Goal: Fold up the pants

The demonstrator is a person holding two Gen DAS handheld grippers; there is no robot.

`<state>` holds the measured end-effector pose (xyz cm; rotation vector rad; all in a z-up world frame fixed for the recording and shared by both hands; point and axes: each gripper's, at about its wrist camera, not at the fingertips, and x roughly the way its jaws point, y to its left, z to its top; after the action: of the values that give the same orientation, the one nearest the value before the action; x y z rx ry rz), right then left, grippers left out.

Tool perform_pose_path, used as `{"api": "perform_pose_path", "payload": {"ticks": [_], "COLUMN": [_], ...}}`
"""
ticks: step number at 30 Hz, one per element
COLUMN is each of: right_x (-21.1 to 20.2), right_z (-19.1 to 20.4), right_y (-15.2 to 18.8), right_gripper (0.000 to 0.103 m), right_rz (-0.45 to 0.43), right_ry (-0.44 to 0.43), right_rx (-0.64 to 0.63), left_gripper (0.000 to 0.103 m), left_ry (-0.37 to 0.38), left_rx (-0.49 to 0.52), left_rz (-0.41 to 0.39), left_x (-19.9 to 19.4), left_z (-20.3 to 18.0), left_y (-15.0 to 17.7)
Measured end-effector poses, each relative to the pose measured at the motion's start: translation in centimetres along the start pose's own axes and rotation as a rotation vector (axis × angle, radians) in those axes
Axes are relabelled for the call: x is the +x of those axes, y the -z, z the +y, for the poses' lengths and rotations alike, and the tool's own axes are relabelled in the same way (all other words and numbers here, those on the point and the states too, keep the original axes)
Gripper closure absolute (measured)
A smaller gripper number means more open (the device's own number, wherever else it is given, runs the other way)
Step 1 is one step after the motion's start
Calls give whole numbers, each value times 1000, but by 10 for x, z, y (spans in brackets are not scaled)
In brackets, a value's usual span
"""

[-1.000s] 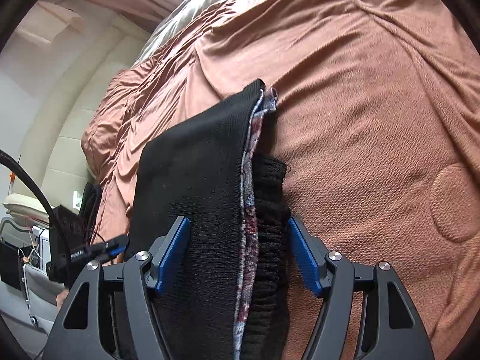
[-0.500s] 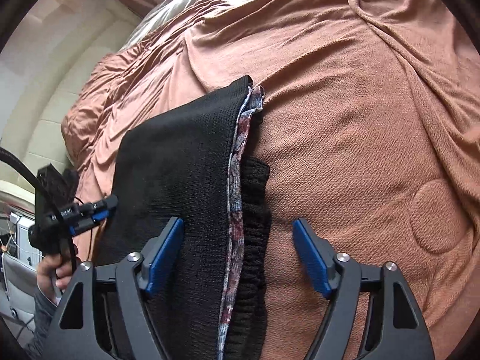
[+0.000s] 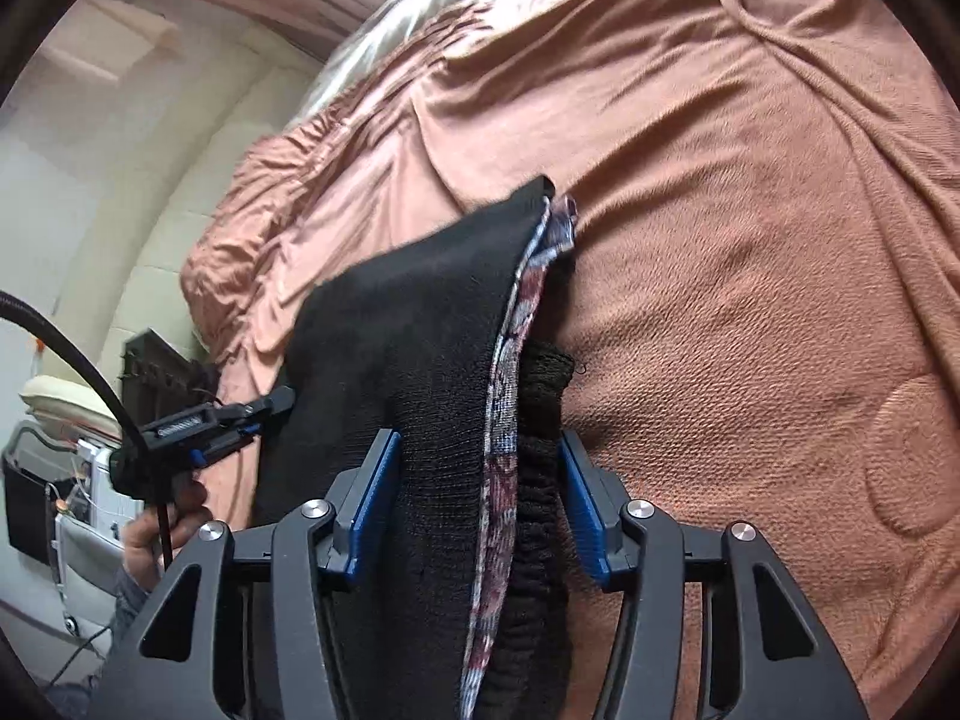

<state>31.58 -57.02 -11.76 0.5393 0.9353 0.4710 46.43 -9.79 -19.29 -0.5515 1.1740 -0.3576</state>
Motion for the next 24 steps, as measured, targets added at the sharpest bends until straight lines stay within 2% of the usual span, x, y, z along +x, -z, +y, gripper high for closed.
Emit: {"api": "perform_pose_path", "payload": {"ticks": [2, 4, 5, 8, 13, 19, 20, 22, 23, 24], "right_x": [-3, -1, 0, 5, 16, 36, 37, 37, 36, 32], "right_z": [-6, -13, -15, -16, -27, -20, -20, -21, -21, -22], "right_y": [1, 4, 4, 2, -10, -17, -17, -17, -17, -15], "right_gripper": [52, 38, 37, 35, 35, 36, 38, 52, 56, 63], "right_rz": [2, 22, 28, 42, 46, 62, 61, 57, 55, 52], "right_ry": [25, 41, 41, 7, -97, -100, -102, -98, -98, -98], "right_rx": [12, 37, 46, 69, 125, 62, 61, 55, 51, 44], "left_gripper": [89, 89, 88, 86, 78, 76, 76, 79, 84, 87], "left_ry": [5, 4, 5, 11, 25, 48, 49, 47, 44, 43], "left_rx": [-7, -15, -19, -31, -48, -53, -48, -34, -27, -23], "left_rz": [11, 22, 24, 32, 52, 55, 51, 40, 34, 28], "left_x": [1, 3, 4, 6, 10, 17, 18, 19, 18, 17], "left_z": [1, 3, 4, 8, 15, 16, 14, 10, 8, 7], "left_y": [0, 0, 0, 2, 5, 1, 0, -1, 0, 0]}}
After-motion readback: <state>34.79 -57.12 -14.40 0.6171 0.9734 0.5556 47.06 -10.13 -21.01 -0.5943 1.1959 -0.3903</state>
